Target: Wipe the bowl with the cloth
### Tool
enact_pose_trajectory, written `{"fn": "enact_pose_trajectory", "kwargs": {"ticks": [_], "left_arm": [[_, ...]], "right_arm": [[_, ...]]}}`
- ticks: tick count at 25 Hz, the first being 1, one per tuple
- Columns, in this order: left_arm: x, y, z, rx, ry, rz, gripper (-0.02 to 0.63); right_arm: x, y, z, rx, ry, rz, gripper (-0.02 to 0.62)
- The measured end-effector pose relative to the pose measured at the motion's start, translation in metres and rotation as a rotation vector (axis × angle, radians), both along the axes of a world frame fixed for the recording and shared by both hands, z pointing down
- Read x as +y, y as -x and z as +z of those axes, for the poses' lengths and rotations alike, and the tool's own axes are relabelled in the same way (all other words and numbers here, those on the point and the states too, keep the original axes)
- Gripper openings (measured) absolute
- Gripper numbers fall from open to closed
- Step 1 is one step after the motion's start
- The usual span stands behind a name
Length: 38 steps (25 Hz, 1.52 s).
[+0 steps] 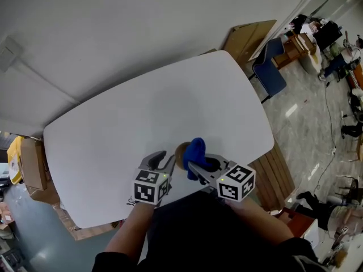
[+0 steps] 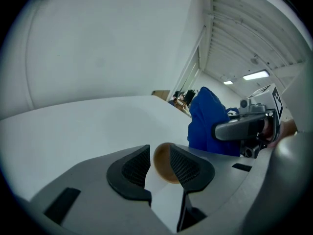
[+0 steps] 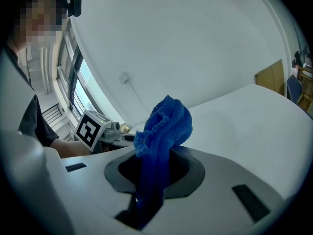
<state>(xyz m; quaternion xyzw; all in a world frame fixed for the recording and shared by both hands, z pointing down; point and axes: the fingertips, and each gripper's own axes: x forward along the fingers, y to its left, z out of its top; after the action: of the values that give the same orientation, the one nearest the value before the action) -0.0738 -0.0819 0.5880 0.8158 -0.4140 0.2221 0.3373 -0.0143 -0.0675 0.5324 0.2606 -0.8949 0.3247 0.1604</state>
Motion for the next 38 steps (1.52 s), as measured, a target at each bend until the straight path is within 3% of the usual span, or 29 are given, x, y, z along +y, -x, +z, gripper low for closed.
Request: {"fn": "enact_pose_trajectory", "kwargs": {"ticks": [8, 21, 25, 27, 34, 38], "left_arm": [[0.000, -0.007, 0.041, -0.001, 0.072, 0.044, 0.133], [-0.003, -0.028, 0.094, -0.086, 0.158, 0.091, 0.132], [-0.003, -0.028, 0.099, -0.085, 0.178, 0.095, 0.040], [-0.003, -0.032, 0.097, -0.089, 0.182, 0.096, 0.026], [-0.010, -0.033, 0.084, -0.076, 0.194, 0.014, 0.021], [-0.018, -0.038, 0.064, -0.064, 0.160, -0.031, 0.021]], "right_arm": [[0.012, 0.009, 0.051, 0.070, 0.087, 0.024, 0.070], [0.023, 0.009, 0.108, 0.164, 0.193, -0.058, 0.069], [0.028, 0.013, 0.113, 0.175, 0.208, -0.093, 0.069], [0.033, 0.012, 0.116, 0.185, 0.218, -0.111, 0.070], [0.033, 0.010, 0.108, 0.160, 0.209, -0.157, 0.069], [0.024, 0.002, 0.092, 0.135, 0.183, -0.151, 0.072]]}}
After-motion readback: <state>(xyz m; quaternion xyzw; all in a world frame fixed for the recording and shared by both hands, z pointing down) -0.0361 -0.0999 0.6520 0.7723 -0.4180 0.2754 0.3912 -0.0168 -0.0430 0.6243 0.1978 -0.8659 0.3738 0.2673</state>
